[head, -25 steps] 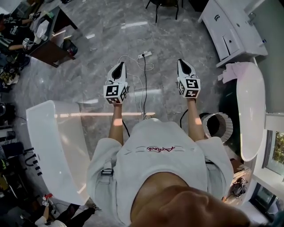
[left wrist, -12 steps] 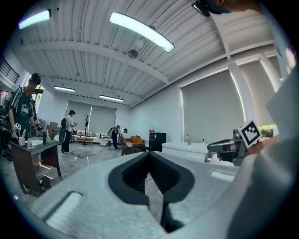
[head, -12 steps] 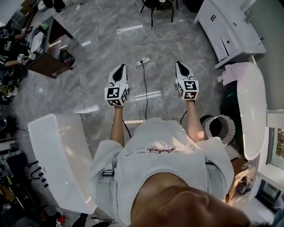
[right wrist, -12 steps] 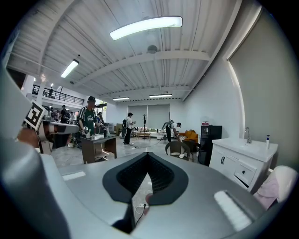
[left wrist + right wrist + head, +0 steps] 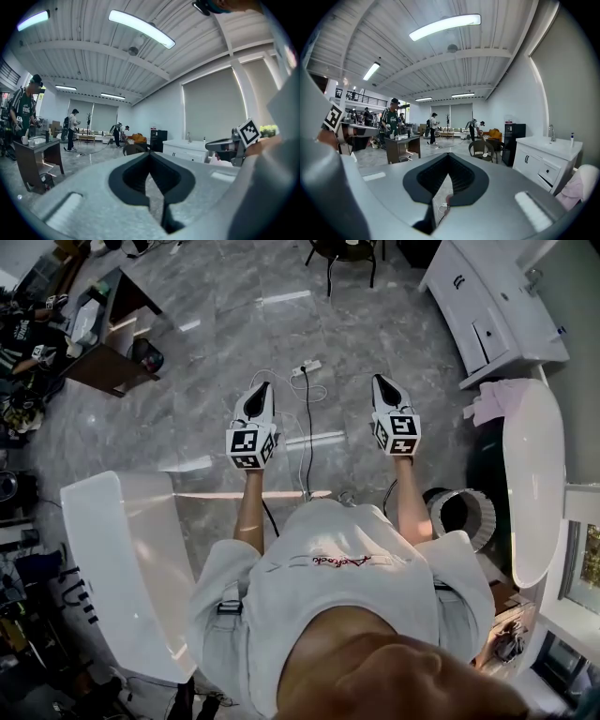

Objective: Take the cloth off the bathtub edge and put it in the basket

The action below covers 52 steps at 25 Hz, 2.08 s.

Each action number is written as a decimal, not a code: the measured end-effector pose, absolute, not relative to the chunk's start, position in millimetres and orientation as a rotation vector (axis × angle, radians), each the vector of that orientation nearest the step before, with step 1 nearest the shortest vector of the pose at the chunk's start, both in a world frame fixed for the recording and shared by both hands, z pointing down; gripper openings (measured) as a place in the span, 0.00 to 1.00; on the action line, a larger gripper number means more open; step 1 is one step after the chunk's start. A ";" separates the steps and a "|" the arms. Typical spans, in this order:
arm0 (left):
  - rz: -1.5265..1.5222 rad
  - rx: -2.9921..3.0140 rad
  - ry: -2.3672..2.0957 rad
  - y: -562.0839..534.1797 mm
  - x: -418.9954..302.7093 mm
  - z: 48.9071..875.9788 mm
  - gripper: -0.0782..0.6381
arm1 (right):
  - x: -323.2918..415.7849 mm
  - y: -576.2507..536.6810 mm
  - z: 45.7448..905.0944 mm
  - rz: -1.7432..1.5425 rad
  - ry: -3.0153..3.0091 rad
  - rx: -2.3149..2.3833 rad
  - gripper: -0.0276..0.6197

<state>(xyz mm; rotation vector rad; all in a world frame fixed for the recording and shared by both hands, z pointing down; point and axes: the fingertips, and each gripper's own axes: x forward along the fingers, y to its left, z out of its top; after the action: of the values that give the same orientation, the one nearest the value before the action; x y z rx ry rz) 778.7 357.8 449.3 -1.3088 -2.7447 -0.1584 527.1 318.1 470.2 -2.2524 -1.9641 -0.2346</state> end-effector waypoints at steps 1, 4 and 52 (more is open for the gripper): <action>-0.157 -1.309 -2.742 355.0 776.8 450.1 0.11 | 526.1 316.0 469.9 -0.233 -1.962 -2.259 0.05; -0.147 -1.282 -2.754 349.8 763.4 447.9 0.11 | 515.6 306.7 468.7 -0.223 -1.982 -2.243 0.05; -0.047 0.480 -3.010 177.0 242.0 451.1 0.11 | 186.8 -25.3 475.2 -0.068 -2.862 -0.837 0.05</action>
<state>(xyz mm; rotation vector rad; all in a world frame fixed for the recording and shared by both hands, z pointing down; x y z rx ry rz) 242.0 177.0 451.1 0.4799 -3.0099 -0.0469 186.8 -25.3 475.2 -0.8366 -2.8618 -0.0678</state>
